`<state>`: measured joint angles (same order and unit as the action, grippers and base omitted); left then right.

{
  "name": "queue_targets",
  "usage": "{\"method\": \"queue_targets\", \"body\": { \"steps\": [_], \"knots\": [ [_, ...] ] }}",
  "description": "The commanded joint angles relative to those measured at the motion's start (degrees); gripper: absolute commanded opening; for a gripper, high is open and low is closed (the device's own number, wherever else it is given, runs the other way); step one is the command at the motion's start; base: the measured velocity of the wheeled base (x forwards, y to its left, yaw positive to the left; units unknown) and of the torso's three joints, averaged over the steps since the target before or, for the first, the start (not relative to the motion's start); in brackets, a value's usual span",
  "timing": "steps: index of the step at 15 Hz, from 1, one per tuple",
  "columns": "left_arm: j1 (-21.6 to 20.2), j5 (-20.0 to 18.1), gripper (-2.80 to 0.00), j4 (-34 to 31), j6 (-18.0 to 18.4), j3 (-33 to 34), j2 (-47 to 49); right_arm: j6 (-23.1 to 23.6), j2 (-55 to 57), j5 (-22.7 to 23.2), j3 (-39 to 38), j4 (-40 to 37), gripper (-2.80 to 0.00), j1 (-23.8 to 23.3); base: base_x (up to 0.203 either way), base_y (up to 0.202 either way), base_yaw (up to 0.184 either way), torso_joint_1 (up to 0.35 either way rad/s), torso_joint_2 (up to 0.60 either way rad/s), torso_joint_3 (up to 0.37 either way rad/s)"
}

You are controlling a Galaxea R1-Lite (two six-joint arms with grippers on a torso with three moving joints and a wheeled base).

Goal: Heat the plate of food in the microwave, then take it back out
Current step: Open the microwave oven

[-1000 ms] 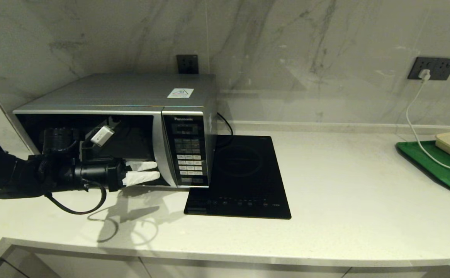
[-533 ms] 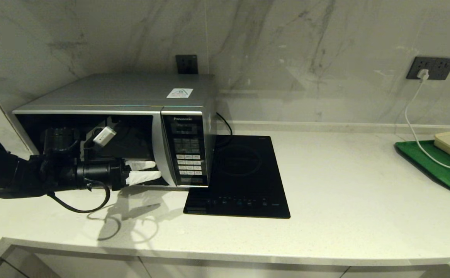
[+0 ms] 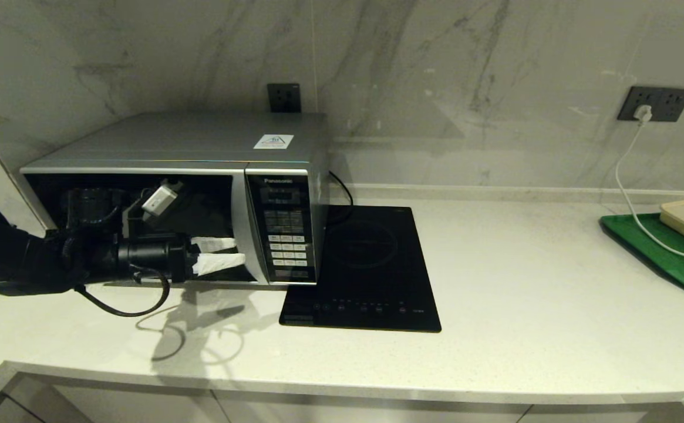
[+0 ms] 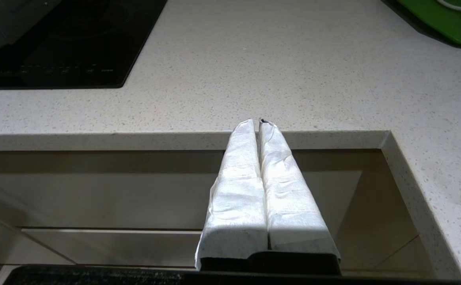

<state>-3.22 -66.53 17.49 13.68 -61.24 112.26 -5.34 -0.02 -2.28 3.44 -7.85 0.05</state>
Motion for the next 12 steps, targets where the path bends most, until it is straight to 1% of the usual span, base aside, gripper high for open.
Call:
{"method": "queue_targets", "body": {
  "steps": [1, 6, 8, 10, 12],
  "knots": [
    [1.6, -0.4, 0.0, 0.1, -0.1, -1.0, 0.7, 0.0, 0.0, 0.0, 0.0, -0.1, -2.8, 0.0, 0.0, 0.0, 0.0, 0.0, 0.0, 0.0],
    [4.2, -0.7, 0.0, -0.1, -0.9, -1.3, 1.2, 0.0, 0.0, 0.0, 0.0, -0.1, -2.8, 0.0, 0.0, 0.0, 0.0, 0.0, 0.0, 0.0],
    [4.2, -1.9, 0.0, -0.4, -1.6, -1.0, 0.9, 0.0, 0.0, 0.0, 0.0, -0.1, -2.8, 0.0, 0.0, 0.0, 0.0, 0.0, 0.0, 0.0],
    [3.7, -5.0, 0.0, -0.4, -3.2, 1.4, -1.6, 0.0, 0.0, 0.0, 0.0, -0.1, -2.8, 0.0, 0.0, 0.0, 0.0, 0.0, 0.0, 0.0],
    [0.9, -5.7, 0.0, -0.5, -5.3, 5.4, -6.1, 0.0, 0.0, 0.0, 0.0, -0.1, -2.8, 0.0, 0.0, 0.0, 0.0, 0.0, 0.0, 0.0]
  ]
}}
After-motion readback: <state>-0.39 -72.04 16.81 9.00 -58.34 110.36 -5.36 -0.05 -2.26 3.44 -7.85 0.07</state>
